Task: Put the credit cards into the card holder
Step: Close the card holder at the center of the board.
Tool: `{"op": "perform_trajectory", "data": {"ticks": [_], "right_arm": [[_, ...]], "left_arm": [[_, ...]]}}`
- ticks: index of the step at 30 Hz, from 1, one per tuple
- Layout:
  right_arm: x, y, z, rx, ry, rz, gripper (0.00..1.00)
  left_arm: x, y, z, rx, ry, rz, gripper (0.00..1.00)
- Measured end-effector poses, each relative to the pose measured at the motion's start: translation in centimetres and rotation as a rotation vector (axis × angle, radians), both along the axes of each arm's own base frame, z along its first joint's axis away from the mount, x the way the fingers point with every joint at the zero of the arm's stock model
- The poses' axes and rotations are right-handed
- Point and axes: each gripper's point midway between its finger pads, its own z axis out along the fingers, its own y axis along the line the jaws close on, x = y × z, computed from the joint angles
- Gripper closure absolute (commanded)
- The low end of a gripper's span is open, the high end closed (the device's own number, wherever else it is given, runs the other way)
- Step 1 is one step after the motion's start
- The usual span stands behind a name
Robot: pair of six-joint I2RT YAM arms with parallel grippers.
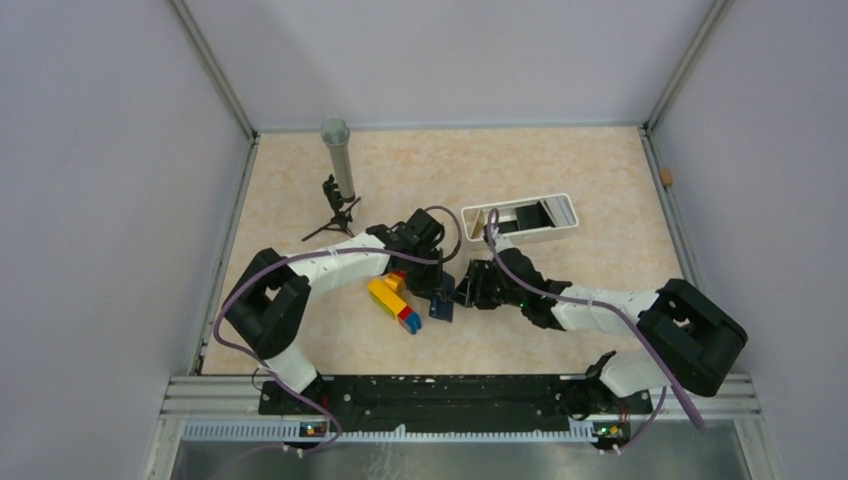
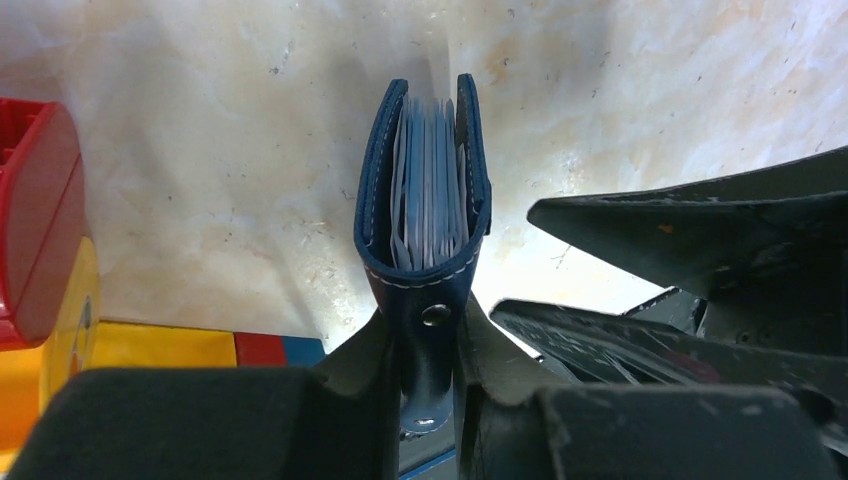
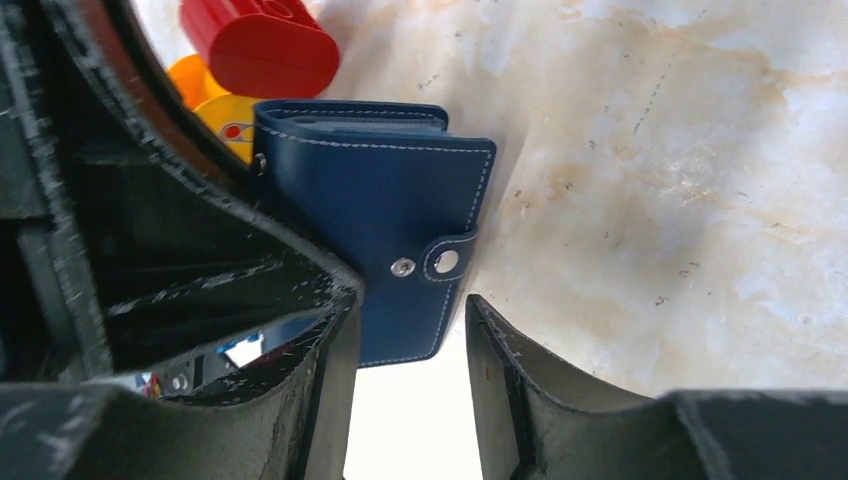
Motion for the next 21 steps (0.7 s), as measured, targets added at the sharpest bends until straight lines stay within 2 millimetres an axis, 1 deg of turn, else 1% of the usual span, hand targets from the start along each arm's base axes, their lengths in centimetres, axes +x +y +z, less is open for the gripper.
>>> {"op": "perform_trajectory", "data": {"ticks": [5,11,16,21], "right_arm": [[0.4,0.2,-1.2,-0.067,0.019,-0.025,0.59],[1.2,0.7,-1.4,-0.103,0.007,-0.048,0.6],[1.5,0.8,-2.1,-0.152,0.013,-0.06,0.69],[1.5,0.6,-2.3,-0.187,0.007,-0.068,0.79]], "left_arm": [[-0.3,0.3,0.0,0.023,0.009,-0.001,1.0],[-0.3,0.3,-0.1,0.035,0.02,0.0,1.0],[-0.3,0.3,-0.2,0.04,0.023,0.0,1.0],[-0.3,0.3,-0.2,0.041,0.022,-0.001,1.0]]}}
